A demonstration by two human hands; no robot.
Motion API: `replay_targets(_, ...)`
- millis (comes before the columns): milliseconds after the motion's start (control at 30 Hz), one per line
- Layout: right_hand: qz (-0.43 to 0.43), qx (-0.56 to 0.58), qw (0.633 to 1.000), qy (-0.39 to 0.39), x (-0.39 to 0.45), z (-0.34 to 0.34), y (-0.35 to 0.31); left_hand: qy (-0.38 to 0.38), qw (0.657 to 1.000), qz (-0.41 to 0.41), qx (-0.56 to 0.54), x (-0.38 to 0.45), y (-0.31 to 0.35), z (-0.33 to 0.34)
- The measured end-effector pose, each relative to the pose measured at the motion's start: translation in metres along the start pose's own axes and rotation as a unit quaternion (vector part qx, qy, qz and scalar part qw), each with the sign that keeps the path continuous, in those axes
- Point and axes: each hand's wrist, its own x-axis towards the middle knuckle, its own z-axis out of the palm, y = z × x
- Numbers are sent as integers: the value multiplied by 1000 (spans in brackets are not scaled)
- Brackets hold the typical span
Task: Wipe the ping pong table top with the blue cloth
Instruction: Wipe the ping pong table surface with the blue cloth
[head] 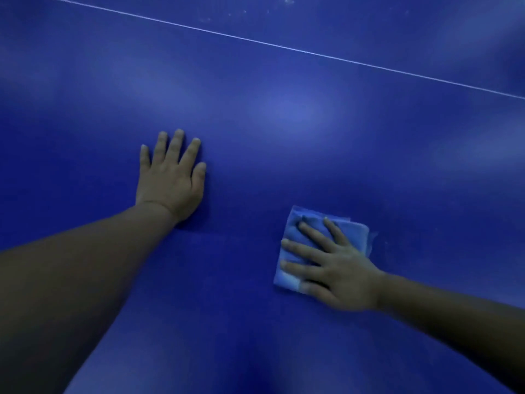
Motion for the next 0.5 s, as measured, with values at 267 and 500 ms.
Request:
replay_targets(267, 508, 87, 851, 98, 42, -25, 84, 13, 994, 59, -93, -135, 2, -4)
replay_targets(500, 151, 29, 987, 50, -33, 25, -135, 10, 995, 50, -86, -240, -1, 14)
